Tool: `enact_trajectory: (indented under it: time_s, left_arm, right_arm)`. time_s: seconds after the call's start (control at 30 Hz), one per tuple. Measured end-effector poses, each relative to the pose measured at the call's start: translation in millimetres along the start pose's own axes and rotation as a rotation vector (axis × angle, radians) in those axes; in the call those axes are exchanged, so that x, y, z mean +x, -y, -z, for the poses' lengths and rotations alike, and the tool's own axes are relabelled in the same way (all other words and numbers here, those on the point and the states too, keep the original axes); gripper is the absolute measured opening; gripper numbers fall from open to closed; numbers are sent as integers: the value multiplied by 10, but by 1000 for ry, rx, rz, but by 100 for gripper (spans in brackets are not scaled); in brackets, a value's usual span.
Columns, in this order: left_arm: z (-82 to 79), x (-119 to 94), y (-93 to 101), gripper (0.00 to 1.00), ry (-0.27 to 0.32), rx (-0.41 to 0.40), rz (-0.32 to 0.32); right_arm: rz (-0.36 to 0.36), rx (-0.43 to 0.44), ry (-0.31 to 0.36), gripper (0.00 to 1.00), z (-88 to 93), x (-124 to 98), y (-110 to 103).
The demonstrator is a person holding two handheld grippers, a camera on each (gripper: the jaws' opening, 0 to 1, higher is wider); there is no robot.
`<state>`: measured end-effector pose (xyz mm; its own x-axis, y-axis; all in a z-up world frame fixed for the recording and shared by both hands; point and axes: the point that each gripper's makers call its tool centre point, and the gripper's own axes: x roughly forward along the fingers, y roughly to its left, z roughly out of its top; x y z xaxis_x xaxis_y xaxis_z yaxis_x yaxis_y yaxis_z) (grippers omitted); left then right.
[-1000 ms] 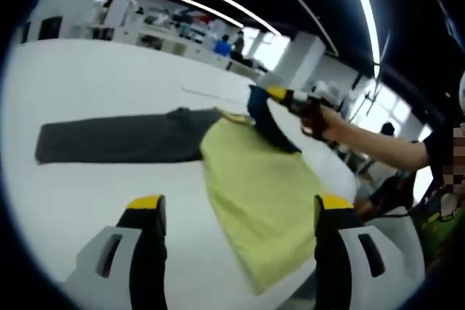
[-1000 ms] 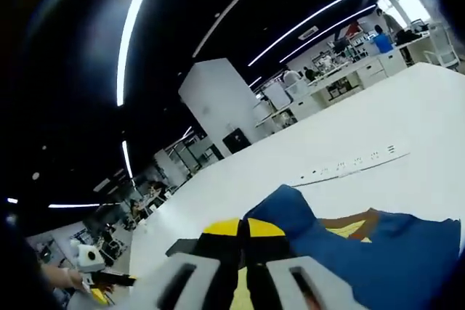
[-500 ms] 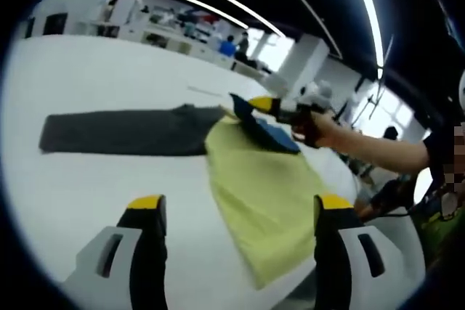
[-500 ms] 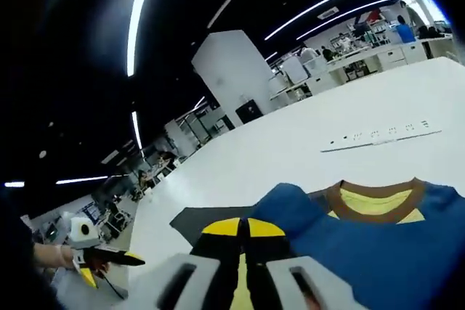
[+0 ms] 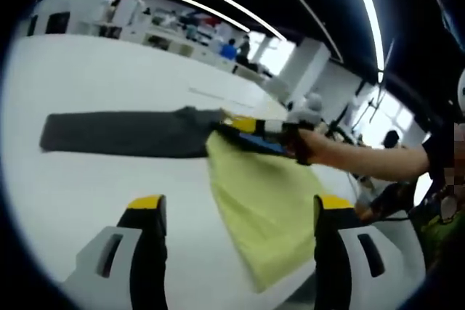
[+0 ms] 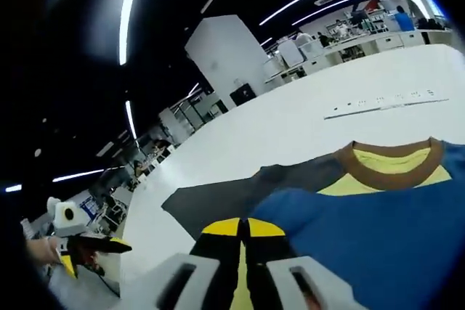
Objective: Fold the garment on the visible template until the final outline fits inside the template.
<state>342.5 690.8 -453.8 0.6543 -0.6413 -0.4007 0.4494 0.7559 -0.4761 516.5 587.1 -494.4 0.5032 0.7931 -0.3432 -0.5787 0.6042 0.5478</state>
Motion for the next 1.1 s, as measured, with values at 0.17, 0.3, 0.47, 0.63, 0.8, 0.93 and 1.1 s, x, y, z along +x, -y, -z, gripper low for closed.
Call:
enact_trajectory:
  time_s: [0.17,0.3,0.47,0.63,0.8,0.93,1.1]
  left_arm:
    - [-16,10,-20,79,10,-7,-3]
    - [-34,25,-20,79,17,-8,0]
    - [-39,42,-15,79,24,-18,3]
    - [-84,62,-14,79,46,-23,3]
    - [-161,101,6,79,65,-17,9]
    - [-227,137,26,78,82,-18,16]
    - [-273,173,26,78,100,-22,20]
  right_arm:
    - [7,-10,-21,0,84,23,23]
    - [9,-14,-41,0,142,28,44]
    - [8,-19,-59,0,208,45,44]
    - [27,-36,-88,0,296,43,93]
    - [24,-38,-88,0,299,58,80]
    - [19,-28,-95,0,305,72,73]
    - [19,-39,-104,0,333,90,67]
